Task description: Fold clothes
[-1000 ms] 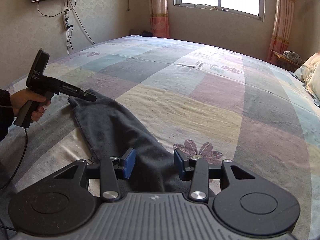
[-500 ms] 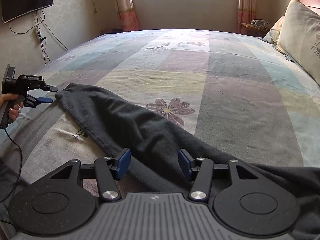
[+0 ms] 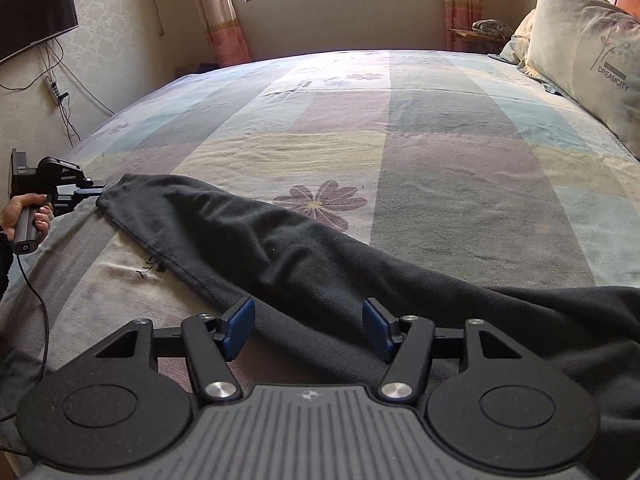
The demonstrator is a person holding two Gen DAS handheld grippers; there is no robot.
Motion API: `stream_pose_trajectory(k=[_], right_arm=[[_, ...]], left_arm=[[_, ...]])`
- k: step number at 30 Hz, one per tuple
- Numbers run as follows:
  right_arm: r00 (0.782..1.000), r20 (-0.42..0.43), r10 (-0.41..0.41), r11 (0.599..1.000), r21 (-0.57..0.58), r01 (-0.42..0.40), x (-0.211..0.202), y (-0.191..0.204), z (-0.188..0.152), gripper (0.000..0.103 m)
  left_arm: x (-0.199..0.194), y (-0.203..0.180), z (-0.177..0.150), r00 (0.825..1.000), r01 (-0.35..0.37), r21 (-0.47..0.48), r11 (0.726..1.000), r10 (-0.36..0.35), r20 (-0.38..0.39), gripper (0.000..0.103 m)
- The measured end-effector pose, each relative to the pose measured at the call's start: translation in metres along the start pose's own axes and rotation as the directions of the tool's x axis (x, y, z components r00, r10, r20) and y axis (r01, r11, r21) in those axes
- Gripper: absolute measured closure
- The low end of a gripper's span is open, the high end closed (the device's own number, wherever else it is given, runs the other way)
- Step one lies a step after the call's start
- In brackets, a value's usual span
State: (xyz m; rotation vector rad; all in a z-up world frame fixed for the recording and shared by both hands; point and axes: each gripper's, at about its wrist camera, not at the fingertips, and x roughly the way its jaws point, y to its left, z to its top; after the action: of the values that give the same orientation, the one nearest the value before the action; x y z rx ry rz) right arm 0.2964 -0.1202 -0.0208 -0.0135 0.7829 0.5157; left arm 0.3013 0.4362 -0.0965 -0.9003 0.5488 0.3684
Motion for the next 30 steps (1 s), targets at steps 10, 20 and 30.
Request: stream_pose_trajectory(k=[10, 20, 30], right_arm=[[1.000, -0.013, 0.015, 0.999, 0.040, -0.015, 0.005, -0.008, -0.003, 0.038], [0.999, -0.030, -0.031, 0.999, 0.018, 0.031, -0.013, -0.057, -0.014, 0.080], [0.999, -0.035, 0.030, 0.999, 0.047, -0.028, 0.005, -0.123, 0.022, 0.087]], left_arm=[[0.010, -0.100, -0.079, 0.983, 0.094, 0.602, 0.793, 0.023, -0.183, 0.039], [-0.007, -0.139, -0.125, 0.966, 0.054, 0.740, 0.670, 0.151, -0.208, 0.035], [-0.004, -0.246, -0.215, 0.916, 0.319, 0.767, 0.556, 0.028, -0.401, 0.024]])
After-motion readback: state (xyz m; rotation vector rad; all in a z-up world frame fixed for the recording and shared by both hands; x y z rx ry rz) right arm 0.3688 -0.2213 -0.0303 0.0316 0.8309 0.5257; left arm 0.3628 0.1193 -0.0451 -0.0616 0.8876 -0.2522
